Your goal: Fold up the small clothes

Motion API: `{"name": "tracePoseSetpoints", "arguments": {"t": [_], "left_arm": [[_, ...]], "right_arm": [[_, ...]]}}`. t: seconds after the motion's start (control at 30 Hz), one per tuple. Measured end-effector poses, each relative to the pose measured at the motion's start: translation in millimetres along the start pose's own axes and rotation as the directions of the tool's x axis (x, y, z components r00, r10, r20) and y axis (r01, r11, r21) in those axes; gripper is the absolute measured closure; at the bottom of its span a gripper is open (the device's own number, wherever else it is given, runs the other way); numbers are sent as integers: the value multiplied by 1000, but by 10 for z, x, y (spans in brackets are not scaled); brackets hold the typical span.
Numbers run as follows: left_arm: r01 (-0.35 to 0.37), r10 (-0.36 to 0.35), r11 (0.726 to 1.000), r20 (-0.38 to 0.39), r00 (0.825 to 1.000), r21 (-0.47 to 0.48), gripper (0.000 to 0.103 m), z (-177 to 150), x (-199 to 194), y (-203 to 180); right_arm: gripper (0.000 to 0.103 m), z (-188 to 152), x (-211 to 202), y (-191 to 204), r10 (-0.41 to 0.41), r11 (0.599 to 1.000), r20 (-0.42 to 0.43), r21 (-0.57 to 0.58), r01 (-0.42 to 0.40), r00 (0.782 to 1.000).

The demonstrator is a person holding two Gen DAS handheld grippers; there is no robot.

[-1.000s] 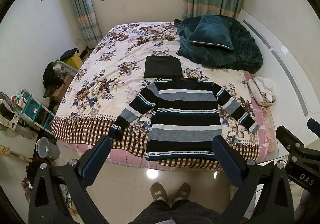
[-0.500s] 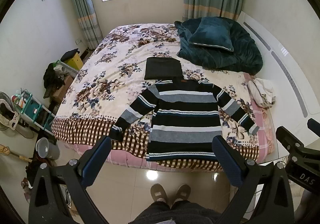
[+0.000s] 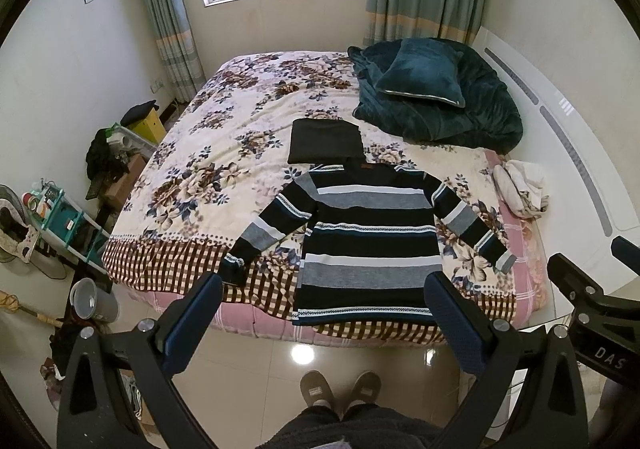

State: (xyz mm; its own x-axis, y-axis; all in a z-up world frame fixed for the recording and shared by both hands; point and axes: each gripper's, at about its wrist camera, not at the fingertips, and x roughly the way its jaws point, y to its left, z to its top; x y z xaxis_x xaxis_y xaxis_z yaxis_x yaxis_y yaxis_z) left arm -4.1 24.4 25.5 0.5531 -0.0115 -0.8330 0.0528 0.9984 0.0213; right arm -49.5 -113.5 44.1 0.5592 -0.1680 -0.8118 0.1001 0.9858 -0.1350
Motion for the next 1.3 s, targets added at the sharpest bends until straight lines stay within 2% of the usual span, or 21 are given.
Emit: {"name": "tracePoseSetpoints", "arguments": {"t": [0.5,0.9,1.0,1.1,1.23,1.3], "left_arm": [[2,-2,1000,6,1000,-2,0,-25,-7,7],[6,-6,1000,17,1000,5,0,171,88,-36],[-6,5,1000,40,999,9,0,234,254,7],[-23,22,999,47,999,26,0,301,563,31],[-25,24,998,23,999,64,0,394,1126,-56],[-49,50,995,-2,999,83,0,424,1432,-128]], "right_arm": [[0,-9,-71,41,-2,1000,3,-6,2,1000],[0,-1,-92,79,-2,1000,-1,14,2,1000],[0,43,62,54,-11,998,-4,56,11,1000],[0,113,382,-60,-38,992,-24,116,41,999],[0,153,968,-349,-92,971,-71,215,106,993],[0,119,1342,-612,-115,951,-110,274,142,987]]}}
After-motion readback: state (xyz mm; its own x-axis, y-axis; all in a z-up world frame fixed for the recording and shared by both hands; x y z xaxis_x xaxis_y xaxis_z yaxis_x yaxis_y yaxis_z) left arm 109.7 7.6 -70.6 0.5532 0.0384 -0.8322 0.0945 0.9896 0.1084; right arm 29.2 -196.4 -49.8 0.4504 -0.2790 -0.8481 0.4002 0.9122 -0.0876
